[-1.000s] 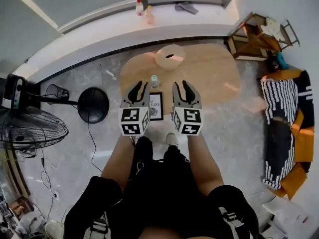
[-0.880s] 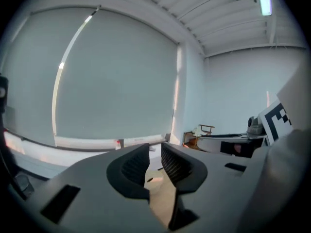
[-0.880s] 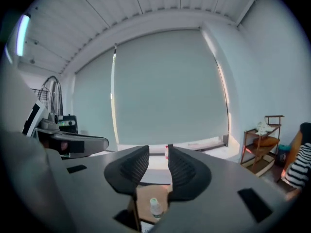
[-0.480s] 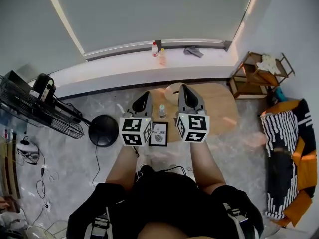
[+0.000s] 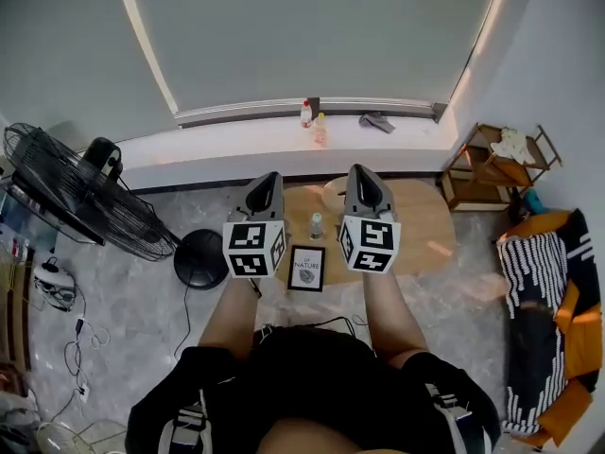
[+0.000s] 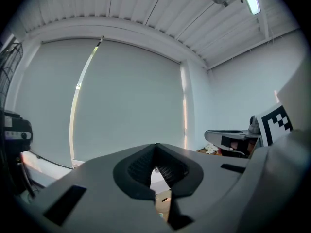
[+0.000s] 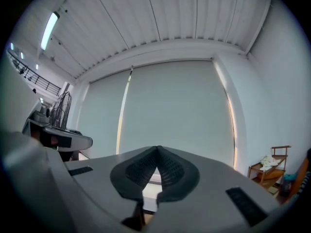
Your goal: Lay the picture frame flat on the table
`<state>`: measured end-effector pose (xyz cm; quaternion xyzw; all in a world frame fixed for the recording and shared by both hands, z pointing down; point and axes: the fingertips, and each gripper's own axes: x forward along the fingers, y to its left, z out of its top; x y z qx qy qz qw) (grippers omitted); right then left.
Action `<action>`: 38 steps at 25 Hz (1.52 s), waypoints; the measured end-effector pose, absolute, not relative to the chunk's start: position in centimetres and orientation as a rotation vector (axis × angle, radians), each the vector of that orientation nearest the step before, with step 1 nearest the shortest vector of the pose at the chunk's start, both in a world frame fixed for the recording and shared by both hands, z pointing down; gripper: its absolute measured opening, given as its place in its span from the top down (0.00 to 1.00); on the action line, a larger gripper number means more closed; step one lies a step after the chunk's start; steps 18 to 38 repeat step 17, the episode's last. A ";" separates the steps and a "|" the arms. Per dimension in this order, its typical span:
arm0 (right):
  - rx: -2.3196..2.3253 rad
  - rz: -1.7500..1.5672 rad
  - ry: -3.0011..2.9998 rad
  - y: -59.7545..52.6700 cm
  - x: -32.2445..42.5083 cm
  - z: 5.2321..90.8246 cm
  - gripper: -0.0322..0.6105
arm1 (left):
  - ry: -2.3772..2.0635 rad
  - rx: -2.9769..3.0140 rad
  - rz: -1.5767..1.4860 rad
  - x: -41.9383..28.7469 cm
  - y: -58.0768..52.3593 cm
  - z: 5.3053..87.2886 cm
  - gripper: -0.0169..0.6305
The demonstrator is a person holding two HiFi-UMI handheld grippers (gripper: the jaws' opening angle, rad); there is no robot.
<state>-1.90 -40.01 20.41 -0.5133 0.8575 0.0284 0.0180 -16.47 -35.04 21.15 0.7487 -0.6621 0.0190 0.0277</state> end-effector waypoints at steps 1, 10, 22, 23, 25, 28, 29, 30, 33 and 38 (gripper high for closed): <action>-1.593 0.093 2.664 -39.9 -1.9 20.3 0.93 | -2.040 2.316 0.046 -16.5 -34.8 20.9 0.94; -1.561 0.071 2.683 -38.1 -3.2 20.4 0.93 | -2.036 2.350 0.014 -18.3 -33.3 20.1 0.94; -1.549 0.049 2.683 -37.4 -1.8 20.6 0.93 | -2.024 2.355 0.041 -17.4 -32.4 20.1 0.94; -1.549 0.049 2.683 -37.4 -1.8 20.6 0.93 | -2.024 2.355 0.041 -17.4 -32.4 20.1 0.94; -1.549 0.049 2.683 -37.4 -1.8 20.6 0.93 | -2.024 2.355 0.041 -17.4 -32.4 20.1 0.94; -1.549 0.049 2.683 -37.4 -1.8 20.6 0.93 | -2.024 2.355 0.041 -17.4 -32.4 20.1 0.94; -1.549 0.049 2.683 -37.4 -1.8 20.6 0.93 | -2.024 2.355 0.041 -17.4 -32.4 20.1 0.94; -1.549 0.049 2.683 -37.4 -1.8 20.6 0.93 | -2.024 2.355 0.041 -17.4 -32.4 20.1 0.94; -1.549 0.049 2.683 -37.4 -1.8 20.6 0.93 | -2.024 2.355 0.041 -17.4 -32.4 20.1 0.94; -1.549 0.049 2.683 -37.4 -1.8 20.6 0.93 | -2.024 2.355 0.041 -17.4 -32.4 20.1 0.94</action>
